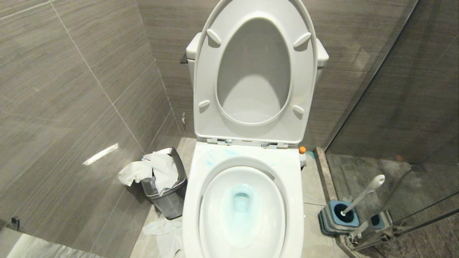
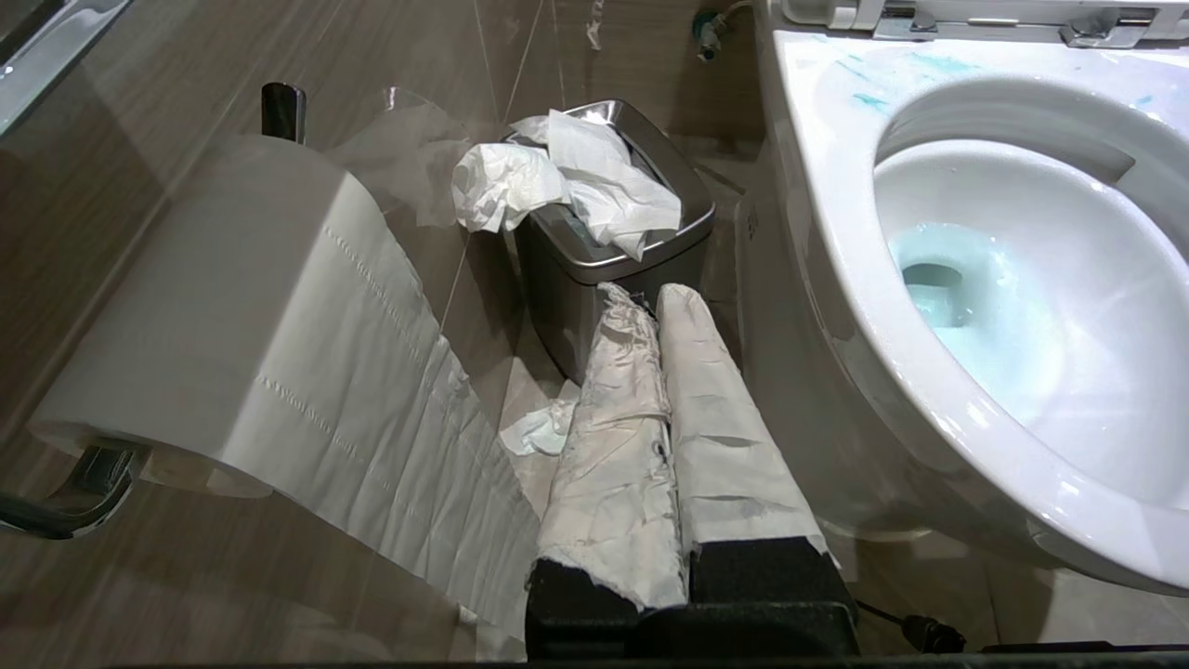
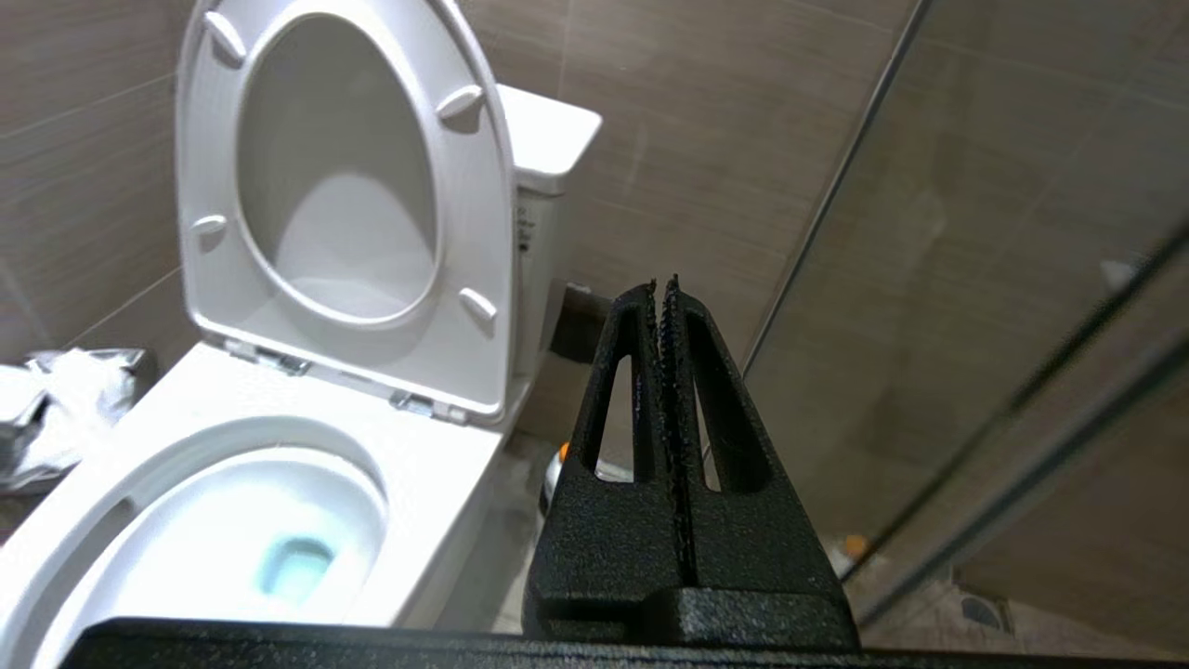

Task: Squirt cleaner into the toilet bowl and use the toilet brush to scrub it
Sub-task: Flush the toilet

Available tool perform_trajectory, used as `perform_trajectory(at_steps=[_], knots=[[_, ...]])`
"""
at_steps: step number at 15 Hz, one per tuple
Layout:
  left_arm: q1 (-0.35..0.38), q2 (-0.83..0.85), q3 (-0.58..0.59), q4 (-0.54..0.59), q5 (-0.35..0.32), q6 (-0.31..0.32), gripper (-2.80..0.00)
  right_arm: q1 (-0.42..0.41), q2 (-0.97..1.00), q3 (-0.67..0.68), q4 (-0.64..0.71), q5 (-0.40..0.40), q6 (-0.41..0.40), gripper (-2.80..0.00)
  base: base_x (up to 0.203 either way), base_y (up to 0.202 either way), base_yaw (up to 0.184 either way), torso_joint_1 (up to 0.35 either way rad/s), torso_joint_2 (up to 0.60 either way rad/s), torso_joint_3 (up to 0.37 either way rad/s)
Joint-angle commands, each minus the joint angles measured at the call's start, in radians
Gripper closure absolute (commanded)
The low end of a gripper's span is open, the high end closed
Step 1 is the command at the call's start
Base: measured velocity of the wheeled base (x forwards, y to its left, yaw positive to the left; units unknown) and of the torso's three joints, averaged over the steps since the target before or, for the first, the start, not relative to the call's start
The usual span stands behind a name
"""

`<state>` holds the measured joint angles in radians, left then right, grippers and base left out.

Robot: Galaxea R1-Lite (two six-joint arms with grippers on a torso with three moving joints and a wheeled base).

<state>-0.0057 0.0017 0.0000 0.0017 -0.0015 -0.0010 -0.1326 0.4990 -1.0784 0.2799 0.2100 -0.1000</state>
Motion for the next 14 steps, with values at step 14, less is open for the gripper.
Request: perform_trajectory(at_steps=[14], knots=[[0.000, 0.001, 0.002, 0.000, 0.000, 0.000, 0.00, 0.129, -0.379, 0.297, 0.133, -0.024, -0.012, 0.00, 0.000, 0.000, 0.000, 0.000, 0.00, 0.000]])
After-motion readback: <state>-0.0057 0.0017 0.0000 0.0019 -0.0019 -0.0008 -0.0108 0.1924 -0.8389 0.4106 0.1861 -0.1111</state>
